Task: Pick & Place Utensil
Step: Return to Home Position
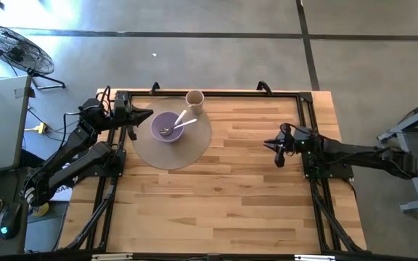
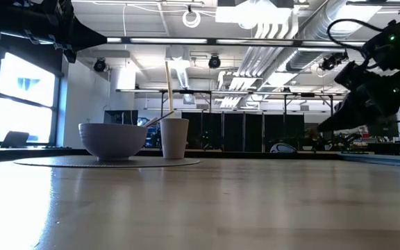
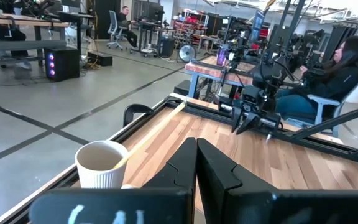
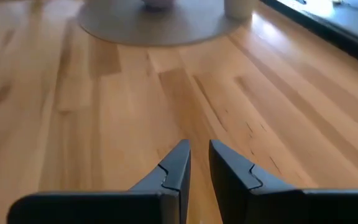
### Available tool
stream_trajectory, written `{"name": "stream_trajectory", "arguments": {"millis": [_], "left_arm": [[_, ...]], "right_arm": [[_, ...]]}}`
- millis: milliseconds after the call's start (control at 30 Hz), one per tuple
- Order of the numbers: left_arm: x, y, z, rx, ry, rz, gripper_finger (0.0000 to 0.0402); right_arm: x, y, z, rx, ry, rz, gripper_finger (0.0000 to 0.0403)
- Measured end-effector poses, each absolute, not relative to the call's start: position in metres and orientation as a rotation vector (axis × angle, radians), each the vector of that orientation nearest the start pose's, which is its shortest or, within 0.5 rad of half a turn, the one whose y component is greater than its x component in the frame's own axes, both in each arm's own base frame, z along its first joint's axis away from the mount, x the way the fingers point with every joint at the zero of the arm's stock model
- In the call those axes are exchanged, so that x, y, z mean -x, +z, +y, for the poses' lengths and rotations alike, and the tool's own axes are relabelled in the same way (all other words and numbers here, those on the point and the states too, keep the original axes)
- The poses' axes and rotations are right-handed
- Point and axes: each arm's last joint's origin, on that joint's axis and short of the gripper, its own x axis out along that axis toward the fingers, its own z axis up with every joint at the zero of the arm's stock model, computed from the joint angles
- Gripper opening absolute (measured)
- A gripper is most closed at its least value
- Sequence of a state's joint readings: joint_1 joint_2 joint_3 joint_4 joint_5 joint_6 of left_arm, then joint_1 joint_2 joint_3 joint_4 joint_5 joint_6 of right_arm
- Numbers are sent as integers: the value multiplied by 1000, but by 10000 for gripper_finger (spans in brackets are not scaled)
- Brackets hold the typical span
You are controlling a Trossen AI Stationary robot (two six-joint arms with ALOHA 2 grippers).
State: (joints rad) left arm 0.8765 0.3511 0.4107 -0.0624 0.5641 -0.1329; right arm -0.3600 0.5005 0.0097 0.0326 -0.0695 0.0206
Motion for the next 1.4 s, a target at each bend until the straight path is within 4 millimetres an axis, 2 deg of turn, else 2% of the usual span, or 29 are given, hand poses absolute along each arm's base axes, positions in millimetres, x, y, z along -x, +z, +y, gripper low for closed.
{"name": "stream_trajectory", "arguments": {"millis": [400,567,900,1400], "left_arm": [[-79,269,71,133,312,-19,5],[-79,269,71,134,312,-19,5],[-79,269,71,133,312,-19,5],[-79,269,71,133,312,-19,5]], "right_arm": [[-112,145,-11,-35,-82,248,51],[-110,148,-10,-35,-62,214,53],[-97,169,-12,-21,-98,-31,53],[-96,170,-15,-16,-126,-44,51]]}}
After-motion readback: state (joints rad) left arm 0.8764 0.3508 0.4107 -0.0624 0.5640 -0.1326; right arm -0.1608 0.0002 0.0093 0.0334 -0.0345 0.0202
